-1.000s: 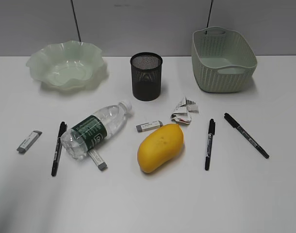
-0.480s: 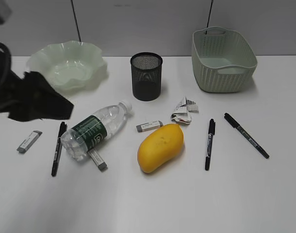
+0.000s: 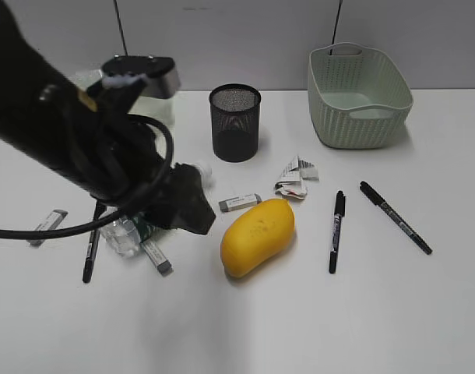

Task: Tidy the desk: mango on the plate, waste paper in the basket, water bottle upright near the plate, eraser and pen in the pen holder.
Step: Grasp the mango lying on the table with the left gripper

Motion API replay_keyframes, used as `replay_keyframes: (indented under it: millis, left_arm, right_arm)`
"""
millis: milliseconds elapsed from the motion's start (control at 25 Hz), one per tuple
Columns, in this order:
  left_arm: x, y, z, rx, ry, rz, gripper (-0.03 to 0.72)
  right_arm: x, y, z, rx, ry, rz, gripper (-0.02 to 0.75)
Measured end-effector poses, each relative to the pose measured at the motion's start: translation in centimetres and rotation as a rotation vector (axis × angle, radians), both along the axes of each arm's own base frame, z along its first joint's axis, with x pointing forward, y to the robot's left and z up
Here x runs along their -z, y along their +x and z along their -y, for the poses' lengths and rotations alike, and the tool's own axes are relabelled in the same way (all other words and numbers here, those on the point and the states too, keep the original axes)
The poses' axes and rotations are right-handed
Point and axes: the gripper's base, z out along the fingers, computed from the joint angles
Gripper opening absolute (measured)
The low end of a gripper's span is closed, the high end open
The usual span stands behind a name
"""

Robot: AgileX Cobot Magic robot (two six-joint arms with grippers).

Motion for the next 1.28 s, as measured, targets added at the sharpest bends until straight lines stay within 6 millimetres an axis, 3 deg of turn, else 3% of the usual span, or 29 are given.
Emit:
replay_keyframes:
  millis: [440, 600, 880, 1280]
  left_arm:
    - [3.0, 2.7, 7.5, 0.135, 0.267, -0.062, 0.588]
    - [4.7, 3.2, 9.3, 0.191, 0.376, -0.055, 0.612]
    - [6.8, 4.5, 10.7, 0.168, 0.412, -0.057, 0.674]
    - [8.8, 5.7, 11.2, 0.171, 0.423, 0.0, 0.68]
  right_arm:
    - [0.0, 0.0, 0.0, 0.0, 0.0, 0.0, 0.55]
    - [0.0, 0.0, 0.0, 0.0, 0.0, 0.0, 0.55]
    - [0.0, 0.0, 0.0, 0.0, 0.0, 0.0, 0.55]
    - [0.0, 0.0, 0.0, 0.0, 0.0, 0.0, 0.55]
